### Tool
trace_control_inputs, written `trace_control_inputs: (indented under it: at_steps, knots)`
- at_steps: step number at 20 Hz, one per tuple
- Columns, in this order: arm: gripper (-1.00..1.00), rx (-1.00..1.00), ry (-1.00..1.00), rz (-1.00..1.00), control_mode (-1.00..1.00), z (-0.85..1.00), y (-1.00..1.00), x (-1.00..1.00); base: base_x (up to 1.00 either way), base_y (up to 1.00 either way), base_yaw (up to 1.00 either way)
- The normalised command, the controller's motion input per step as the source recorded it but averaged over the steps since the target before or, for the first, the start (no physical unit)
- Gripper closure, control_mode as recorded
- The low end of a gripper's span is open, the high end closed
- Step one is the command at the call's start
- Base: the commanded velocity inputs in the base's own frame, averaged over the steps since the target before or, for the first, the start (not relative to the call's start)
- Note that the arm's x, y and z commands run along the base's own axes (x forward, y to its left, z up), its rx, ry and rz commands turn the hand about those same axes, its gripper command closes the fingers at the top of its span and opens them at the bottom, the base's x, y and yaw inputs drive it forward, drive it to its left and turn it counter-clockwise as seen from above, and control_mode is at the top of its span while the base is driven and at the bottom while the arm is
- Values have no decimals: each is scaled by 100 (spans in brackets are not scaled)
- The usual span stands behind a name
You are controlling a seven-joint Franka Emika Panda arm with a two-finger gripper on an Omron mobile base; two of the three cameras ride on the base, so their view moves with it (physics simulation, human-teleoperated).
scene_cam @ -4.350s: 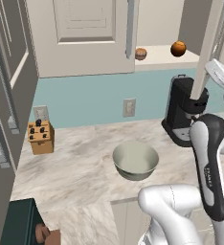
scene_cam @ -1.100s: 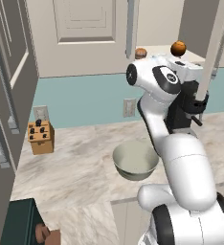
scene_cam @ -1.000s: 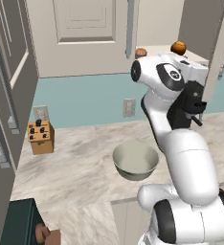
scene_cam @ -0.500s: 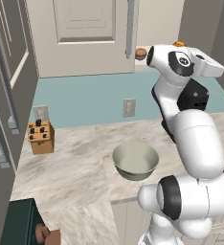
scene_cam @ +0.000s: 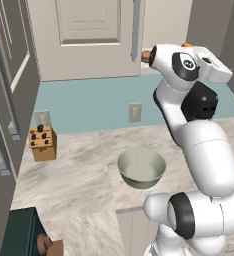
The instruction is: Open the cabinet. Pick the tangerine and orange from the cabinet and place them into the bowl. Then close the cabinet.
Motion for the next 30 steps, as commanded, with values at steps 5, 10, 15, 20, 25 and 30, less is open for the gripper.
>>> trace_control_inputs:
  at_steps: [5, 10, 15, 20, 25, 30]
  knots:
    - [-100, -8, -7, 29, -100, 2, 45, -36, 0, 0, 0]
    - [-100, -11, -4, 41, -100, 0, 48, -16, 0, 0, 0]
    - [-100, -15, 1, 48, -100, 0, 66, -14, 0, 0, 0]
    - [-100, -14, 1, 48, -100, 2, 73, -1, 0, 0, 0]
    - [-100, -15, 0, 42, -100, 13, 77, 0, 0, 0, 0]
    - [-100, -17, 0, 40, -100, 28, 59, 0, 0, 0, 0]
